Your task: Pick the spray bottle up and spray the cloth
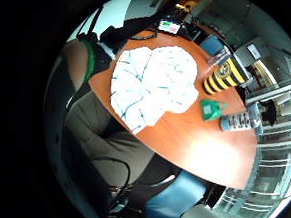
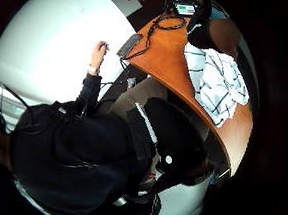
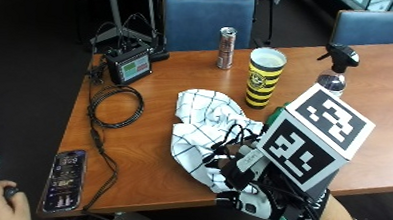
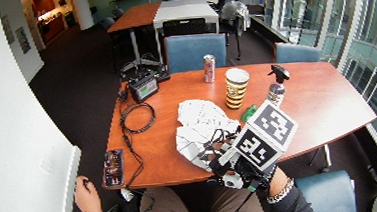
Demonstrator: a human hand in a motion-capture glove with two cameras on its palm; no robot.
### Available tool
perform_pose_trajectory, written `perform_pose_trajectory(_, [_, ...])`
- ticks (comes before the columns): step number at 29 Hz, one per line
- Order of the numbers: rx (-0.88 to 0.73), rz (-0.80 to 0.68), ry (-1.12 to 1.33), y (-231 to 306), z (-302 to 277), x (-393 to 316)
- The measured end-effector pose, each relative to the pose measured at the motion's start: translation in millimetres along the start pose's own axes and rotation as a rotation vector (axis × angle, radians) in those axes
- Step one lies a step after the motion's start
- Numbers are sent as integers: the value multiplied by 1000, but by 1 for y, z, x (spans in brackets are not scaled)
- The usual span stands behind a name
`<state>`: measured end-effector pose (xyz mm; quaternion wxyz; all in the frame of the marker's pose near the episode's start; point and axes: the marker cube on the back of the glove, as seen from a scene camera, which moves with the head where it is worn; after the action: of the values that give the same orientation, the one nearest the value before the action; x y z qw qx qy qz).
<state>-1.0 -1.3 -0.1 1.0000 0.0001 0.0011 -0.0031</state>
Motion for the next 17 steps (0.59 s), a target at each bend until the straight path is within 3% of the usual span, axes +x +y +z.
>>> perform_pose_trajectory(17, [-11,-59,2,-28,2,-5])
